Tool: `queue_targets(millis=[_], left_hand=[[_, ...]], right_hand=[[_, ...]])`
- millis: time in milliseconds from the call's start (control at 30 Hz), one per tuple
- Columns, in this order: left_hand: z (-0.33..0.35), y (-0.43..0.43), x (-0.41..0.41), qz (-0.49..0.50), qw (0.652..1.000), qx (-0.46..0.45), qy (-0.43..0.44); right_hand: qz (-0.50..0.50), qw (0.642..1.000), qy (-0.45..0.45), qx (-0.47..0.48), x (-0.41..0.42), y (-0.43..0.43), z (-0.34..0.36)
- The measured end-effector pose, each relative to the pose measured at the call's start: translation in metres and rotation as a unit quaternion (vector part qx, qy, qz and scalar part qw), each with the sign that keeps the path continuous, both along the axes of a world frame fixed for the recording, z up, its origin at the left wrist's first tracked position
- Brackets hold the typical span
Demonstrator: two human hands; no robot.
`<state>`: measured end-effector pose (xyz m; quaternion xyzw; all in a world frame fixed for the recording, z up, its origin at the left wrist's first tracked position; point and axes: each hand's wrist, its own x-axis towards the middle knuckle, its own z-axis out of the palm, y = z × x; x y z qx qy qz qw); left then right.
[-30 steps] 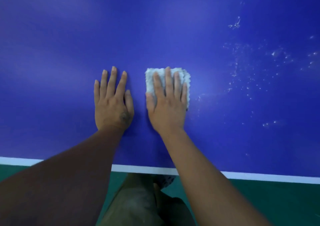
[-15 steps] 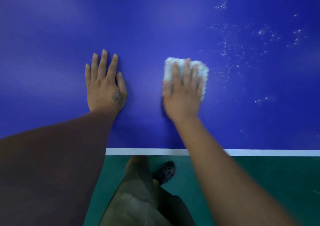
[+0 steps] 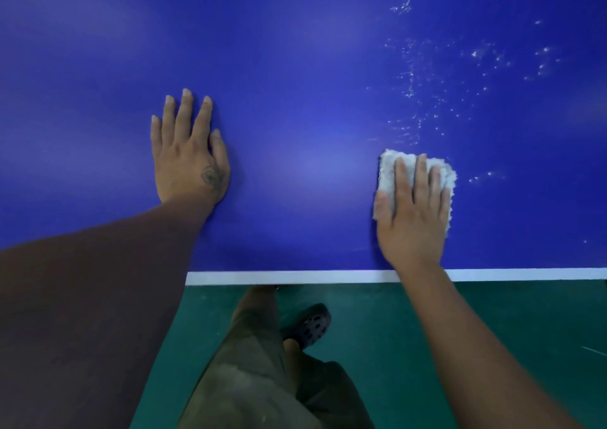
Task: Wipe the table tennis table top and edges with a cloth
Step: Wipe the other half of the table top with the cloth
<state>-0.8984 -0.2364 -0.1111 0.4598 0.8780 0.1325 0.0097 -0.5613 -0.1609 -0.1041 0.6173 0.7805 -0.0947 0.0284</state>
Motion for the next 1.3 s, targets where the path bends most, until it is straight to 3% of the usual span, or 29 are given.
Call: queue_targets(millis=[100, 200, 367, 600, 700, 967, 1100, 1300], left_hand=[[0.006, 0.000, 0.008, 0.010, 0.999, -0.040, 0.000], [0.010, 0.007, 0.044, 0.066, 0.995, -0.077, -0.025], [0.003, 0.002, 0.102, 0.078, 0.992, -0.092, -0.030], [0.004, 0.004, 0.102, 0.089, 0.992, -0.086, -0.035], [0.006, 0.005, 0.103, 0.094, 0.991, -0.083, -0.042], [0.003, 0.007, 0.103, 0.101, 0.992, -0.064, -0.029], [0.000, 0.007, 0.103, 0.101, 0.994, -0.044, -0.015], [-0.003, 0.006, 0.101, 0.098, 0.994, -0.039, -0.018]], right_hand=[[0.008, 1.000, 0.004, 0.001, -0.025, -0.018, 0.006], [0.135, 0.990, 0.031, 0.009, -0.039, -0.063, 0.005], [0.260, 0.964, 0.062, 0.016, 0.029, -0.070, -0.001], [0.190, 0.982, -0.004, 0.017, 0.132, -0.010, 0.003], [0.168, 0.985, 0.005, 0.033, 0.100, -0.014, 0.001], [0.235, 0.967, 0.081, 0.051, -0.051, 0.011, -0.007], [0.250, 0.961, 0.096, 0.066, -0.029, 0.061, -0.008], [0.178, 0.983, 0.020, 0.033, 0.013, 0.108, 0.000]])
